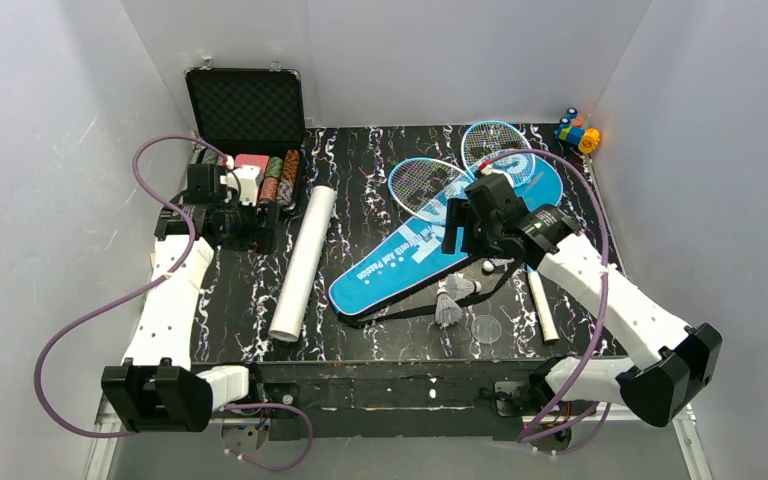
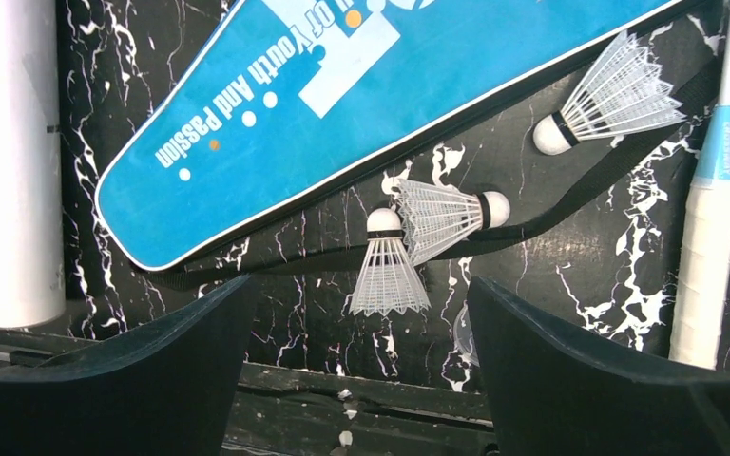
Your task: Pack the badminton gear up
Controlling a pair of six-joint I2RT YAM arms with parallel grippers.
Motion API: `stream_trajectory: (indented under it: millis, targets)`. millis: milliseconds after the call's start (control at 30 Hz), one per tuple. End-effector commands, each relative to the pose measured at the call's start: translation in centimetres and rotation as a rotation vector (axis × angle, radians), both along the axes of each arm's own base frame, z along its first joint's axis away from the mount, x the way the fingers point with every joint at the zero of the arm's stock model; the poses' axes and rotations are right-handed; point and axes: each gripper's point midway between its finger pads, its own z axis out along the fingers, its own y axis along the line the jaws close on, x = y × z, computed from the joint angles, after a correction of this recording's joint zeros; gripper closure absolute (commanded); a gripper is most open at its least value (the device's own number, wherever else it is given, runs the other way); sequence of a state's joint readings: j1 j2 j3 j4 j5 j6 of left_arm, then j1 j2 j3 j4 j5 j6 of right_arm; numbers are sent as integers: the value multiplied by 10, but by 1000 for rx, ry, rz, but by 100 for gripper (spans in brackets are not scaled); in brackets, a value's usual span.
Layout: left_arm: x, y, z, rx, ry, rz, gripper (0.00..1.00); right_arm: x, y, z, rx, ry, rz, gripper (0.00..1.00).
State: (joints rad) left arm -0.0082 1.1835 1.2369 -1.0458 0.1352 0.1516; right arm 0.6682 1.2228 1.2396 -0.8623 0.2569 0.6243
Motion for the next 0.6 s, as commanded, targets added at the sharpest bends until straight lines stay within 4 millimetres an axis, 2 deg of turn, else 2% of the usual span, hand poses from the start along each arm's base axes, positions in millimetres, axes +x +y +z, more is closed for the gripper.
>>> stream_trajectory:
  millis: [0,267,567]
  targets:
    - [2,-11,-2,-61,-3,-40,2,2,13,2,18,-14,30,10]
    - [19,-32,-32,-108,63,-99,2,-12,9,-6,42,-3,43,9]
    - [46,-77,-70,-73,137,-204,1,-32,-6,-4,72,-22,34,9]
